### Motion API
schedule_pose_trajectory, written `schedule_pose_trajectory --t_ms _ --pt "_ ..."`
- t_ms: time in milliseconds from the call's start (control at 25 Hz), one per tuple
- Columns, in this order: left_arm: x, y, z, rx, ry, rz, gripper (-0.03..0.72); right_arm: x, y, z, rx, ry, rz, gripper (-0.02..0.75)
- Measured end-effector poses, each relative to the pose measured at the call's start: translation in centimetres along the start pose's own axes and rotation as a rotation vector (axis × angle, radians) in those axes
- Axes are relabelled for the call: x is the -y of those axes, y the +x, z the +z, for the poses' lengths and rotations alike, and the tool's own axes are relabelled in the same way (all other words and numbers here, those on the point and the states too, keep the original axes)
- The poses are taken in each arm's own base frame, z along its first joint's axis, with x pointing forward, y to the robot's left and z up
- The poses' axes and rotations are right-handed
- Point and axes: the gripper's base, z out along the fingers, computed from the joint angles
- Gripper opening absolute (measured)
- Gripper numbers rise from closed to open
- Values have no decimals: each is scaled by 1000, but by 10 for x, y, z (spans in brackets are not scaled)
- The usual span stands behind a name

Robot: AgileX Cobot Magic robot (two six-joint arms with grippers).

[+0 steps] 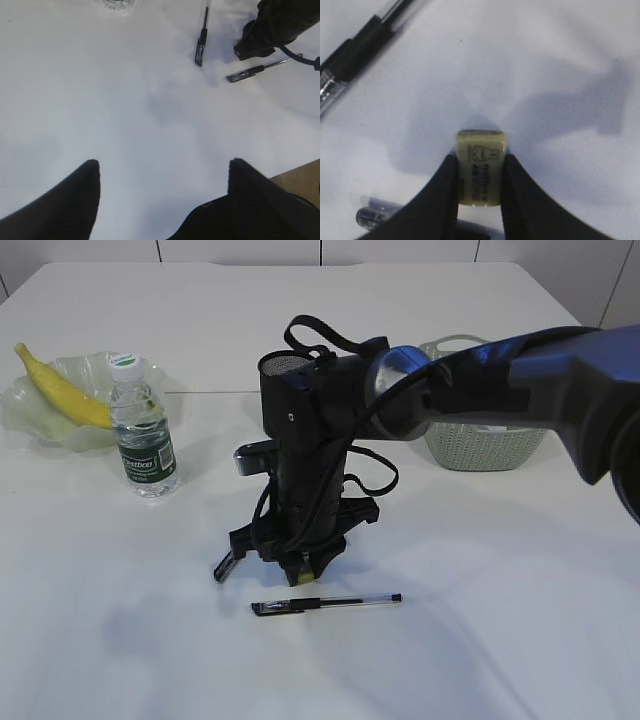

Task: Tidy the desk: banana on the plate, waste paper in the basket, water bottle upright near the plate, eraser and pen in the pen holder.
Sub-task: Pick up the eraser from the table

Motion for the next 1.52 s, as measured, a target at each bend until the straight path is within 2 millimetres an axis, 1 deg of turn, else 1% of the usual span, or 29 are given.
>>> schedule_pose_trajectory --t_ms 200,680,840,1160,1360,1520 --pt "0 1 0 -9 0 0 571 0 1 0 -6 1 0 155" --pt "-2 2 0 -25 -25 13 571 1 4 -1 -43 12 -31 152" --pt "-2 2 0 -25 -25 13 571 1 4 -4 -45 12 -35 151" --pt "-2 1 0 -14 -25 13 571 4 4 -27 -3 43 -69 149" --pt "-2 1 0 -7 -25 13 571 6 5 -45 20 58 -121 149" --pt "-2 1 0 -7 -25 13 571 13 2 -61 59 78 -130 149"
